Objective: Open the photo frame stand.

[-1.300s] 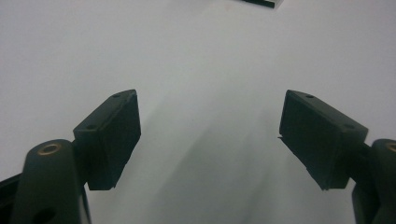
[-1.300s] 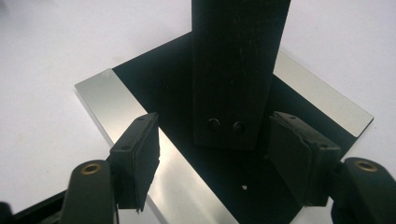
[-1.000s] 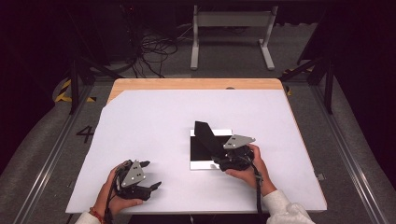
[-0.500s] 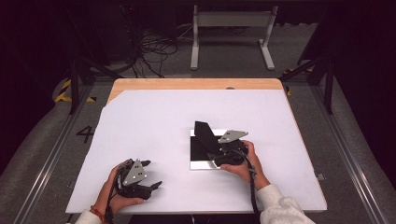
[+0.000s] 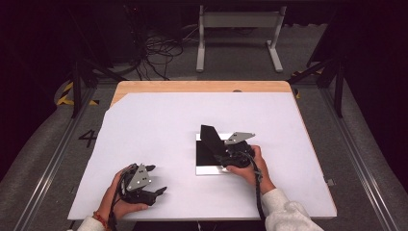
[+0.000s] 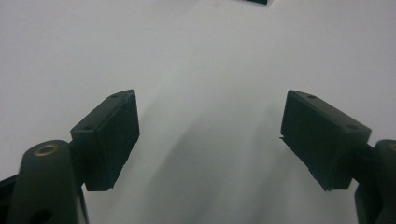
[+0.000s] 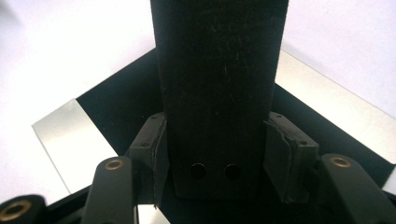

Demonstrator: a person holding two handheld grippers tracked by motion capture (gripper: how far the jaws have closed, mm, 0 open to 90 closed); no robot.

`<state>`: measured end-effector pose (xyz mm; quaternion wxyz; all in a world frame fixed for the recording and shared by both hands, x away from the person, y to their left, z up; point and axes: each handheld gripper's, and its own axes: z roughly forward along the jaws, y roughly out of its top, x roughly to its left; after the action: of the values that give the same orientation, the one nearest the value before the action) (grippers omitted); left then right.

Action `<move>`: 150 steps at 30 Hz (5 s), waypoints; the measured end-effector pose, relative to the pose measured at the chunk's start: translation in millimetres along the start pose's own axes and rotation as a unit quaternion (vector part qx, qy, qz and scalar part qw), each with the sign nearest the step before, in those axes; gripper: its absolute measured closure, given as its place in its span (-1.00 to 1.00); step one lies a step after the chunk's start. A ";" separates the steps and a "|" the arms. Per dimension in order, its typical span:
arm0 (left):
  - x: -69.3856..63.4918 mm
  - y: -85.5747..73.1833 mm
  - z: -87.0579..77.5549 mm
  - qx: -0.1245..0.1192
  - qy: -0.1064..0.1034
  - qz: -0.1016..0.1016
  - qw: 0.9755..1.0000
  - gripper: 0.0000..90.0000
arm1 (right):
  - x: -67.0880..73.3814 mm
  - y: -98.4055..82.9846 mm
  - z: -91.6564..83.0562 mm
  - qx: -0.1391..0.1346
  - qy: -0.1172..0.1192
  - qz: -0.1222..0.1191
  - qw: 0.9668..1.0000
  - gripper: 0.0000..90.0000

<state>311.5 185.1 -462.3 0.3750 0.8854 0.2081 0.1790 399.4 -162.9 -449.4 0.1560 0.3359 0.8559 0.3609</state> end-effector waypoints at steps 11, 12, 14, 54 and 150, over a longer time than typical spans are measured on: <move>0.7 3.6 5.3 0.009 -0.007 0.004 1.000 -0.55 | 8.3 4.6 -0.8 0.020 -0.012 0.015 1.000 0.03; 0.6 3.5 6.0 0.010 -0.007 0.004 1.000 -0.55 | 8.6 4.8 -0.7 0.021 -0.011 0.017 1.000 0.03; 0.3 3.6 6.5 0.011 -0.009 0.005 1.000 -0.56 | 8.3 4.6 -0.6 0.019 -0.010 0.017 1.000 0.03; -3.4 40.5 48.3 0.013 -0.003 0.055 0.998 -0.45 | 20.1 30.8 -1.2 0.070 0.035 0.067 0.995 0.03; -10.4 74.3 46.3 -0.080 0.026 0.153 0.985 0.36 | 2.8 31.3 -57.6 -0.002 0.044 0.043 0.998 -0.20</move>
<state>342.0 105.7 -439.4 0.4068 0.8692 0.0647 0.2735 382.4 -174.4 -387.0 0.1037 0.3558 0.8461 0.3830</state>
